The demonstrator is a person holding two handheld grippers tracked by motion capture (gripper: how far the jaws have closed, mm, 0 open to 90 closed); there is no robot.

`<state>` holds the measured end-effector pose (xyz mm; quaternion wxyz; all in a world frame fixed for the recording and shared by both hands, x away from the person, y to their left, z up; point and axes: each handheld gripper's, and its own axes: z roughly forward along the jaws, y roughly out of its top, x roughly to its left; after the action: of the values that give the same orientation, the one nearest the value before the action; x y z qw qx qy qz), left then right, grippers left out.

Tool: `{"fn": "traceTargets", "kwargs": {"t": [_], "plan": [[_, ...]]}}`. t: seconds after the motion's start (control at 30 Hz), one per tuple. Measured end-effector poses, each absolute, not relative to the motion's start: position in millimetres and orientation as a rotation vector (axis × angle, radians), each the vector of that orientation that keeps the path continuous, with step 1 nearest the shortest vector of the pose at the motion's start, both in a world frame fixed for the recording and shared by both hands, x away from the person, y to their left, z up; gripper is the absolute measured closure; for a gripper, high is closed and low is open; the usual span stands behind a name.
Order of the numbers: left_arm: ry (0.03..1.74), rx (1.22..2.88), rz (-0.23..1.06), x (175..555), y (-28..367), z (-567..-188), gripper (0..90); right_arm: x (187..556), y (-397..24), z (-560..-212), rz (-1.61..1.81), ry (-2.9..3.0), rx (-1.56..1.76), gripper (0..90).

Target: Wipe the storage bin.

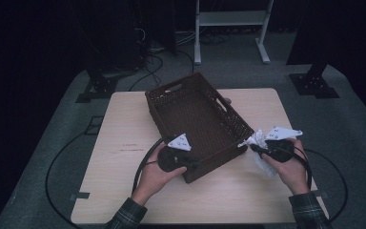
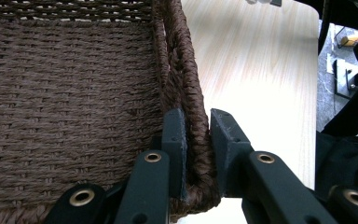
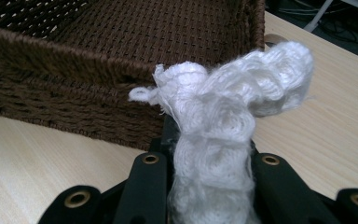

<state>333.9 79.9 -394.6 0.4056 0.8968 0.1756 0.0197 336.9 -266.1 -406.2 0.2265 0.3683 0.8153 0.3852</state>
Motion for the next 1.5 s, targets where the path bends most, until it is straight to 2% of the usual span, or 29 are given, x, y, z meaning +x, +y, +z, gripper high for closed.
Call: {"fn": "traceTargets", "kwargs": {"t": [0.83, 1.5], "plan": [[0.421, 2.263, 0.033, 335.1, 80.6, -395.6, 75.9, 349.8, -262.8, -419.2, 1.067, 2.277, 1.037, 73.9], [0.417, 2.264, 0.043, 334.2, 80.4, -395.7, 75.6, 363.6, -256.9, -461.8, 0.973, 2.376, 1.108, 73.9]]}}
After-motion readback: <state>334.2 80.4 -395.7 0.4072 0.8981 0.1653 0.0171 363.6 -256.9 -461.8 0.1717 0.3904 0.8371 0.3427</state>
